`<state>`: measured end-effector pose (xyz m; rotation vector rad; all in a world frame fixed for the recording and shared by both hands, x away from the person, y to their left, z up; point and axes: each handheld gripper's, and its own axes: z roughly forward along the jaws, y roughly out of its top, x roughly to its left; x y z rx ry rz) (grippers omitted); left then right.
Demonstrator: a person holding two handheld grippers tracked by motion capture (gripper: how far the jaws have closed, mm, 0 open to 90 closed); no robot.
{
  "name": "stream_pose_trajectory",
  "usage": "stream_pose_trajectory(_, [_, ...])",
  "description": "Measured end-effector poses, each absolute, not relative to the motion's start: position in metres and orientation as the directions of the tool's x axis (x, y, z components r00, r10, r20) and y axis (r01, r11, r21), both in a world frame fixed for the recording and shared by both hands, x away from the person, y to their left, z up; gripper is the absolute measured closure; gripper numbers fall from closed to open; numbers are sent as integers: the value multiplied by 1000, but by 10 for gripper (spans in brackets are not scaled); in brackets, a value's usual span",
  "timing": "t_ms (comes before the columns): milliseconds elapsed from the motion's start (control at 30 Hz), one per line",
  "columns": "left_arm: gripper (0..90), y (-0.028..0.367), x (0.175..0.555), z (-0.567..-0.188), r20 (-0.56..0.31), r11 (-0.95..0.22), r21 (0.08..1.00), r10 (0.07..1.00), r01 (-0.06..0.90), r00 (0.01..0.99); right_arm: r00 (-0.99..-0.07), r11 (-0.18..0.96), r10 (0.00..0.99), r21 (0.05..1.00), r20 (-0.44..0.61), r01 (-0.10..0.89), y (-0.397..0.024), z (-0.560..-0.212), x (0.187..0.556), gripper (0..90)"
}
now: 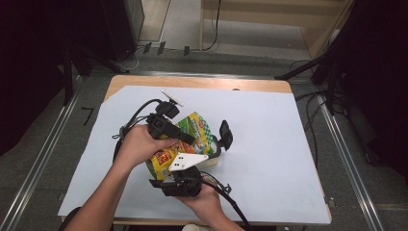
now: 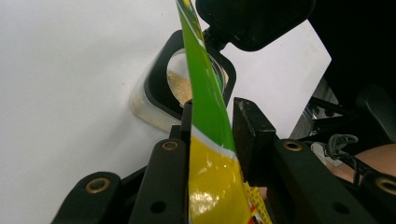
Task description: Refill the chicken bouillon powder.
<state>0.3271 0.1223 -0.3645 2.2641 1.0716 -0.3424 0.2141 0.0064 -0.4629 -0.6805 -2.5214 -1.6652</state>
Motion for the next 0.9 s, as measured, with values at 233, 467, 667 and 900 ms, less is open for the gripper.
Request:
stream_pose_trajectory(233, [756, 123, 327, -362, -459, -478, 422, 620, 770, 636, -908, 344, 329, 863, 258, 370, 8, -461, 215, 580])
stream_pose_trajectory(467, [758, 122, 326, -360, -462, -474, 433, 613, 766, 641, -904, 339, 342, 863, 257, 373, 8, -460, 215, 631])
stream_pose_trajectory(667, [736, 122, 326, -359, -469, -476, 434, 605, 765, 643, -892, 308, 342, 861, 296, 404, 7, -460, 215, 636])
stream_pose_trajectory(900, [692, 122, 324, -357, -471, -476, 437, 601, 763, 646, -888, 286, 337, 864, 313, 413, 4, -459, 216, 638])
